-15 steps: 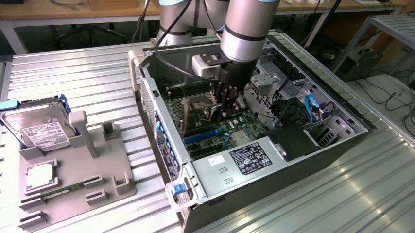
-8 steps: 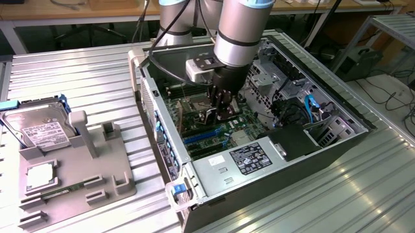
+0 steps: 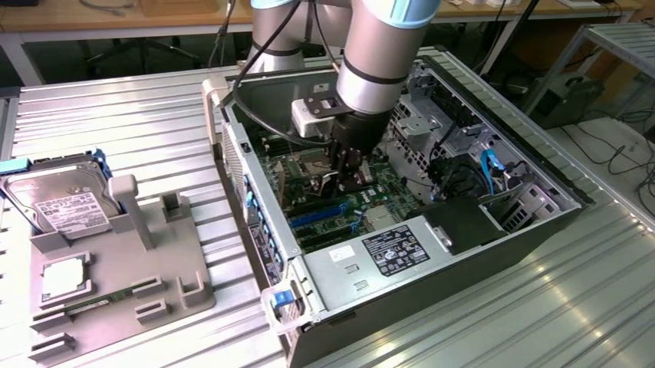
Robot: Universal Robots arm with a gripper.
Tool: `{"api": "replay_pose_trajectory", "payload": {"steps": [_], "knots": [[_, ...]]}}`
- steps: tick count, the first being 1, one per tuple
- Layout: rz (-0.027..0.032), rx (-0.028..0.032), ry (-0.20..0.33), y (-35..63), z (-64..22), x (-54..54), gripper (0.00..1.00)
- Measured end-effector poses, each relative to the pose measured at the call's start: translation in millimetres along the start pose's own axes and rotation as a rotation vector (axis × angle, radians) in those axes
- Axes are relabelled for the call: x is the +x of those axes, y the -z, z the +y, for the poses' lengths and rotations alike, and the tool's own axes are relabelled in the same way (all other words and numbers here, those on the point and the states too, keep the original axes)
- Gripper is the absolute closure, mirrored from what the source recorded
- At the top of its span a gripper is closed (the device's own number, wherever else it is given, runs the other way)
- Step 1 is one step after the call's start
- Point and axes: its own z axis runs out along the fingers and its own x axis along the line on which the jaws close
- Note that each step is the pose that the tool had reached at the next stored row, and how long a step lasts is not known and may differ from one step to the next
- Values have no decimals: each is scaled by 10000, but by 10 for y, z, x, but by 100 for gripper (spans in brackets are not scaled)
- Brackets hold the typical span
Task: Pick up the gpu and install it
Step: 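Insert the gpu into the slot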
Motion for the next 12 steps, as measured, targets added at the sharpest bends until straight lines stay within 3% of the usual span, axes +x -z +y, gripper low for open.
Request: {"api": "replay_pose_trajectory", "payload": {"steps": [5,7,8,10,12], "knots": [[-15,8,-2,-3,18,83,72],[-50,52,9,-3,38,88,72],[-54,145,19,-4,49,88,72],[-64,418,34,-8,63,89,72],[-69,449,35,-15,78,89,72]]}}
